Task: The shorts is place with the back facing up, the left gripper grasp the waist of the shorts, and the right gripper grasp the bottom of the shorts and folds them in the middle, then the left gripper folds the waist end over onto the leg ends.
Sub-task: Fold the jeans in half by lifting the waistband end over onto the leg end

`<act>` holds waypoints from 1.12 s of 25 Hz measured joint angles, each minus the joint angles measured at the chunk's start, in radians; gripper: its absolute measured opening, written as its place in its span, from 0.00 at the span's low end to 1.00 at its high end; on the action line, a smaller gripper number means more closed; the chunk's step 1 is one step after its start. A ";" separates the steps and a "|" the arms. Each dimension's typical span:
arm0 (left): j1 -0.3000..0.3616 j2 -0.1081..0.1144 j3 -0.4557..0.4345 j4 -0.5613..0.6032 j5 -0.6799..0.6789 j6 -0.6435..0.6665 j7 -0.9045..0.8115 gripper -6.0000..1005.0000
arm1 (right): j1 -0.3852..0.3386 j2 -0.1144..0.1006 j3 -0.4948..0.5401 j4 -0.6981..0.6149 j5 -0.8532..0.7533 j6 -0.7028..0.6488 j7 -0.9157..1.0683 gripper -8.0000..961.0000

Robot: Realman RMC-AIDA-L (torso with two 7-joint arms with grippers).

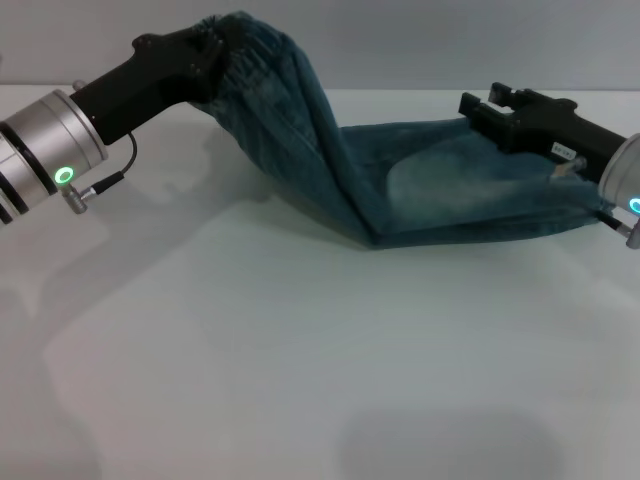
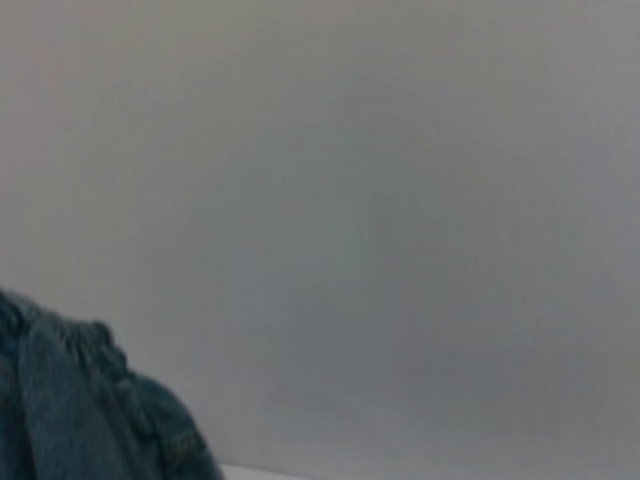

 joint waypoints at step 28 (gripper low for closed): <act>-0.050 0.000 0.087 0.184 0.000 0.084 -0.200 0.03 | 0.235 0.011 -0.301 0.119 0.005 0.043 0.190 0.51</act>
